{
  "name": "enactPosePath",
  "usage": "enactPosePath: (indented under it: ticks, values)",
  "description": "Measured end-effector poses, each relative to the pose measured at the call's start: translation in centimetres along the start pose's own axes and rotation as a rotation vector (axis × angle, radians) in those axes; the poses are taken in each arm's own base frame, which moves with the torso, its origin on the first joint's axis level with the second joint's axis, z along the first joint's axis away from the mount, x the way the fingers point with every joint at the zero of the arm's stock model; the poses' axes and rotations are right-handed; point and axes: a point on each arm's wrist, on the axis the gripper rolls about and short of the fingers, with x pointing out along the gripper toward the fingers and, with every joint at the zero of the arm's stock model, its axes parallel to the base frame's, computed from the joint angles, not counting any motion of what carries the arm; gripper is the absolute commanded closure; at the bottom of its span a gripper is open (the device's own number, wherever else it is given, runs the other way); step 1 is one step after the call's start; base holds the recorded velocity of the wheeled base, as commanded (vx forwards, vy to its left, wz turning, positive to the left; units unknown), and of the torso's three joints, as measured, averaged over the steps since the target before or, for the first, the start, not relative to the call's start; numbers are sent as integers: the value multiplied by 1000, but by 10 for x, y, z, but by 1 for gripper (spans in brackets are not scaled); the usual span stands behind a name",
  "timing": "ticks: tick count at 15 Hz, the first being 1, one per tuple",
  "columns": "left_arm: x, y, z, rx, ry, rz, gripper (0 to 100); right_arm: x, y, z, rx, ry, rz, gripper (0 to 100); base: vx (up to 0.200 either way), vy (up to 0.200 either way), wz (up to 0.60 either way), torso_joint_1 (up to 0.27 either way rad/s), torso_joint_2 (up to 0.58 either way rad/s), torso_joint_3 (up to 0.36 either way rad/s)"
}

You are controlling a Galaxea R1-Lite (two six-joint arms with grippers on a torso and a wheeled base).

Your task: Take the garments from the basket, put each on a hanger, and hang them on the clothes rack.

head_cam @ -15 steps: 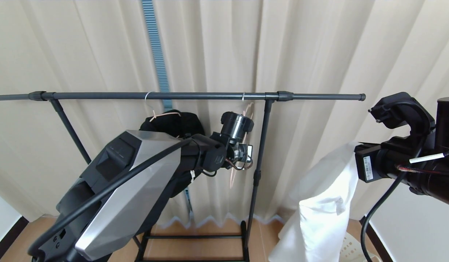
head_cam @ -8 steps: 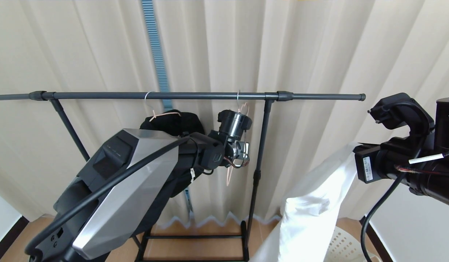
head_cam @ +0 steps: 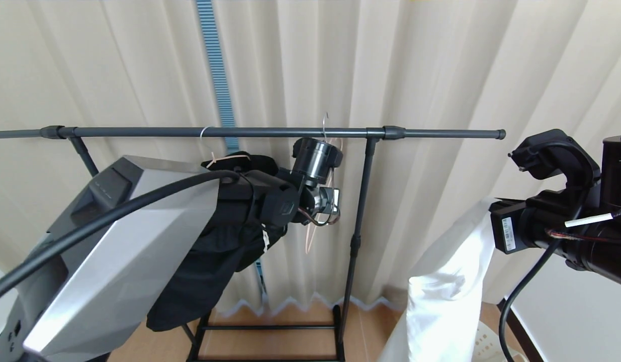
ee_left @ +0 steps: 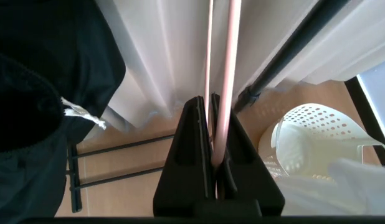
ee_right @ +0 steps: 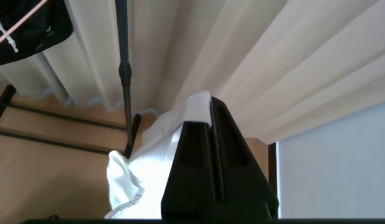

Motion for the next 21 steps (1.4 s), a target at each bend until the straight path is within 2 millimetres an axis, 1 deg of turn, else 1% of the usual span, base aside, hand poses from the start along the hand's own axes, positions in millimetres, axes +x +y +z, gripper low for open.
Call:
enactPosePath:
  ticks: [5,11,13,16,19,21]
  values:
    - [-42,5,-2,23,26,-16,100,0,0,-1,-1,2,0,100,0,0,0,0,0,0]
    - [-86,13,-13,45,36,-39,100,-1,0,0,-1,1,2,100,0,0,0,0,0,0]
    - [-102,19,-22,62,57,-40,100,-1,1,0,-2,0,3,100,0,0,0,0,0,0]
    - [-133,30,-36,89,83,-49,100,-2,4,0,-7,-2,15,100,0,0,0,0,0,0]
    - [-167,47,-56,140,85,-65,100,-1,8,-1,-17,2,27,100,0,0,0,0,0,0]
    - [-181,57,-73,199,49,-99,100,0,11,-3,-22,10,31,100,0,0,0,0,0,0]
